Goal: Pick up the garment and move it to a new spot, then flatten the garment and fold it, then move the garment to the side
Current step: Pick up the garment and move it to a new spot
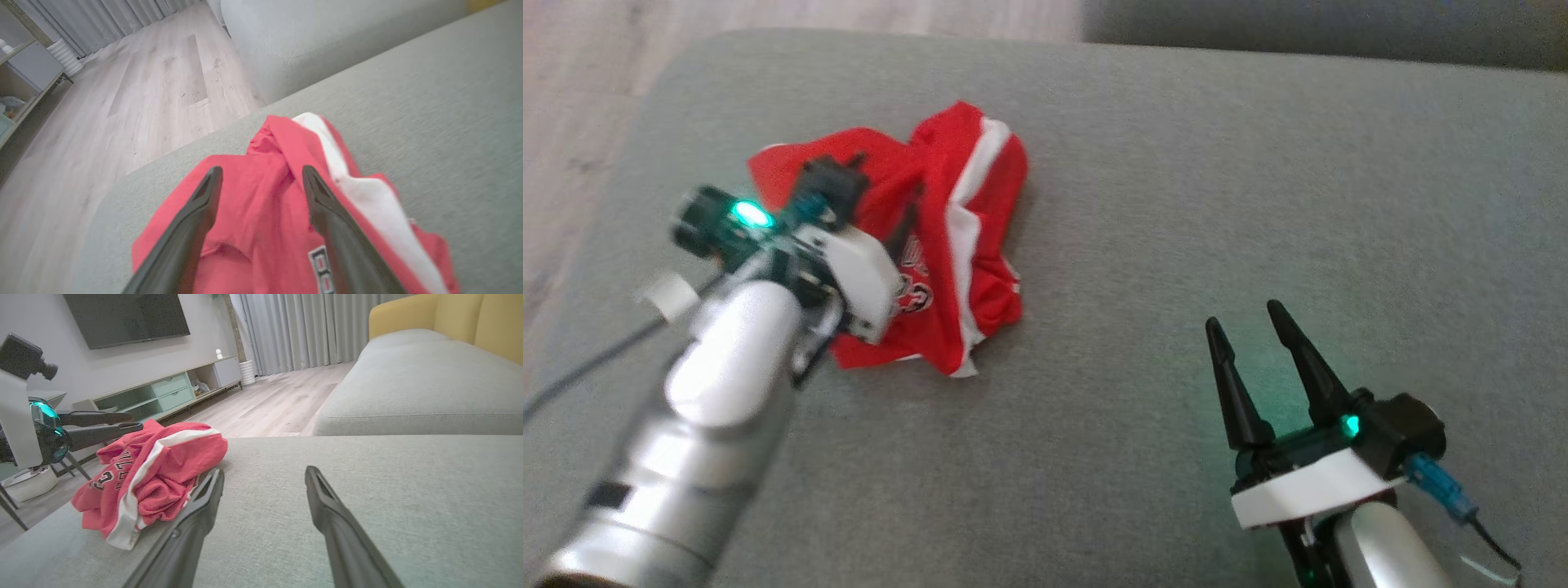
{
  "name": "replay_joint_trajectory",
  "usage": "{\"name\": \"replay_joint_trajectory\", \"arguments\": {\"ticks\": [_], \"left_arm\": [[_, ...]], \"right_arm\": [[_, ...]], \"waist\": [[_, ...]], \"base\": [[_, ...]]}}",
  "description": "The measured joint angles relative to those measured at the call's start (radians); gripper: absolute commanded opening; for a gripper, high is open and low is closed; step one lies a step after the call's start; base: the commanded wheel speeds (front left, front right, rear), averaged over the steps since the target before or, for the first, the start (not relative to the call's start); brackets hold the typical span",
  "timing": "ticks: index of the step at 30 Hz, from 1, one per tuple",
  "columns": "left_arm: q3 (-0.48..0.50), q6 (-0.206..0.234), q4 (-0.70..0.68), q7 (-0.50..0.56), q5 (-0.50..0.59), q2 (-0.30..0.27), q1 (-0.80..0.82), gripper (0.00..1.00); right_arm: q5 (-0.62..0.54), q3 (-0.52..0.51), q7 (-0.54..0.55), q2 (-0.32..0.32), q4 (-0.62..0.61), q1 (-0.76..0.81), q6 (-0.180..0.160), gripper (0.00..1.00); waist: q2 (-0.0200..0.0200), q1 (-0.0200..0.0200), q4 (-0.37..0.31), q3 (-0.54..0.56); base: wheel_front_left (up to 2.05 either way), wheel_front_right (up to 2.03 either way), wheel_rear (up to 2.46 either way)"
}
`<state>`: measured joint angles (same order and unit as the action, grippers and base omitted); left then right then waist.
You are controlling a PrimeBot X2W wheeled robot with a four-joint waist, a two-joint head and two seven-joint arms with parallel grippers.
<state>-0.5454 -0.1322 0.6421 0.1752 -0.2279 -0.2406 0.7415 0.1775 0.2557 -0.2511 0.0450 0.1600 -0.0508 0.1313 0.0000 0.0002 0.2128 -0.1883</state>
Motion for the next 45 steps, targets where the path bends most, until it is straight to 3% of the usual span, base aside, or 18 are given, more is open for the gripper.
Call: {"name": "replay_joint_trajectory", "arguments": {"ticks": [4, 13, 14, 15, 20, 26, 28, 31, 38, 45], "left_arm": [[-0.044, 0.000, 0.086, 0.017, 0.000, -0.064, 0.070, 1.00], [-0.150, 0.000, 0.223, 0.095, -0.070, -0.067, 0.111, 1.00], [-0.150, 0.000, 0.223, 0.095, -0.070, -0.067, 0.111, 0.24], [-0.182, 0.000, 0.228, 0.109, -0.102, -0.067, 0.115, 0.00], [-0.195, 0.000, 0.228, 0.043, -0.147, -0.069, 0.117, 0.00], [-0.139, 0.025, 0.201, -0.201, -0.167, -0.062, 0.165, 0.00], [-0.074, 0.048, 0.179, -0.290, -0.225, -0.036, 0.174, 0.00], [-0.056, 0.060, 0.128, -0.376, -0.236, -0.022, 0.184, 0.00], [-0.055, 0.044, -0.023, -0.405, -0.240, -0.010, 0.185, 0.00], [-0.105, 0.043, -0.168, -0.330, -0.240, -0.010, 0.169, 0.00]], "right_arm": [[0.030, 0.005, 0.000, 0.000, 0.002, -0.023, 0.000, 1.00], [0.041, 0.013, 0.000, 0.001, 0.005, -0.026, 0.000, 1.00], [0.041, 0.013, 0.000, 0.001, 0.005, -0.026, 0.000, 1.00], [0.043, 0.013, 0.000, 0.001, 0.005, -0.026, 0.000, 1.00], [0.043, 0.010, 0.000, 0.001, 0.006, -0.026, 0.000, 1.00], [0.043, 0.011, 0.000, 0.001, 0.016, -0.022, 0.000, 1.00], [0.043, 0.013, 0.000, 0.001, 0.018, -0.017, 0.000, 1.00], [0.043, 0.009, 0.000, 0.001, 0.018, -0.016, 0.000, 1.00], [0.051, 0.006, 0.000, 0.001, 0.019, 0.029, 0.000, 1.00], [0.058, -0.003, 0.000, 0.001, 0.017, 0.024, 0.000, 1.00]], "waist": [[0.0000, 0.0000, -0.051, -0.031], [0.0000, -0.0001, -0.116, -0.055], [0.0000, -0.0001, -0.116, -0.055], [0.0000, -0.0002, -0.118, -0.050], [0.0000, -0.0002, -0.114, -0.040], [0.0000, -0.0003, -0.098, -0.001], [0.0000, -0.0003, -0.092, 0.020], [0.0000, -0.0003, -0.082, 0.050], [0.0000, -0.0005, -0.068, 0.105], [0.0001, -0.0003, -0.128, 0.112]], "base": [[0.00, 0.00, 0.00], [0.00, 0.00, 0.00], [0.00, 0.00, 0.00], [0.00, 0.00, 0.00], [0.00, 0.00, 0.00], [0.00, 0.00, 0.00], [0.00, 0.00, 0.00], [0.00, 0.00, 0.00], [0.00, 0.00, 0.00], [0.00, 0.00, 0.00]]}}
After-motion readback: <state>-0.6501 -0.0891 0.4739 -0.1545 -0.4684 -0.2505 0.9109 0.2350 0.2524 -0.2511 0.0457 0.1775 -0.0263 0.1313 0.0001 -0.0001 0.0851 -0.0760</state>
